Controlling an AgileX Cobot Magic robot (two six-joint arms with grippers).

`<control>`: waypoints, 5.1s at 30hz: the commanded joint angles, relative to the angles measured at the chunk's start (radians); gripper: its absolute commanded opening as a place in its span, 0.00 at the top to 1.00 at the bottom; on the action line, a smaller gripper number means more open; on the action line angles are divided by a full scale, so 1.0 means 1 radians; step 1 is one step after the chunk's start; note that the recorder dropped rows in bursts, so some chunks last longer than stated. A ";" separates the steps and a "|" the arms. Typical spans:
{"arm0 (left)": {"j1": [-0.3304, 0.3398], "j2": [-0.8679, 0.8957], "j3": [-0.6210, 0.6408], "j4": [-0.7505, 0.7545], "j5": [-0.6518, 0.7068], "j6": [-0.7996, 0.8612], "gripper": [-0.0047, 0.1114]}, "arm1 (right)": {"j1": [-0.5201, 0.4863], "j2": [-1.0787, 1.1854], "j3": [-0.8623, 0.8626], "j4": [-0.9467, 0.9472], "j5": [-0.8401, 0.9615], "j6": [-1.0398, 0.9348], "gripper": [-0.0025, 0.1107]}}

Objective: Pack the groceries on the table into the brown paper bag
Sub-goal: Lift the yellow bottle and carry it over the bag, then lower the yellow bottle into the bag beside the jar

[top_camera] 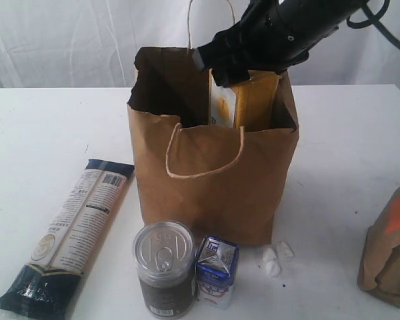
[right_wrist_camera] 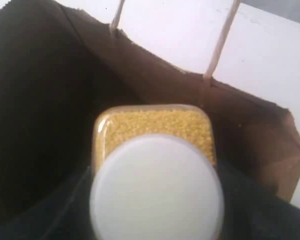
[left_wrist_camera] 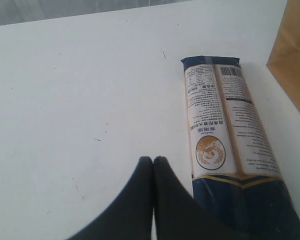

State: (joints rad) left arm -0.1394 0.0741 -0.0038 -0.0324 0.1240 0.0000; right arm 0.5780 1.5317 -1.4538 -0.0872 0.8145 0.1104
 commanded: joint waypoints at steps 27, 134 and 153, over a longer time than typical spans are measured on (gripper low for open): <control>0.002 -0.005 0.004 -0.008 0.004 0.000 0.96 | 0.101 0.036 -0.052 0.025 -0.211 -0.036 0.98; 0.002 -0.005 0.004 -0.008 0.004 0.000 0.96 | 0.108 -0.046 0.118 0.184 -0.076 -0.561 0.98; 0.002 -0.005 0.004 -0.008 0.004 0.000 0.96 | 0.035 -0.188 0.118 -0.049 -0.133 -0.390 0.98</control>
State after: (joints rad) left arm -0.1394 0.0741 -0.0038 -0.0324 0.1240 0.0000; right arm 0.6449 1.3612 -1.3250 -0.1128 0.7126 -0.2897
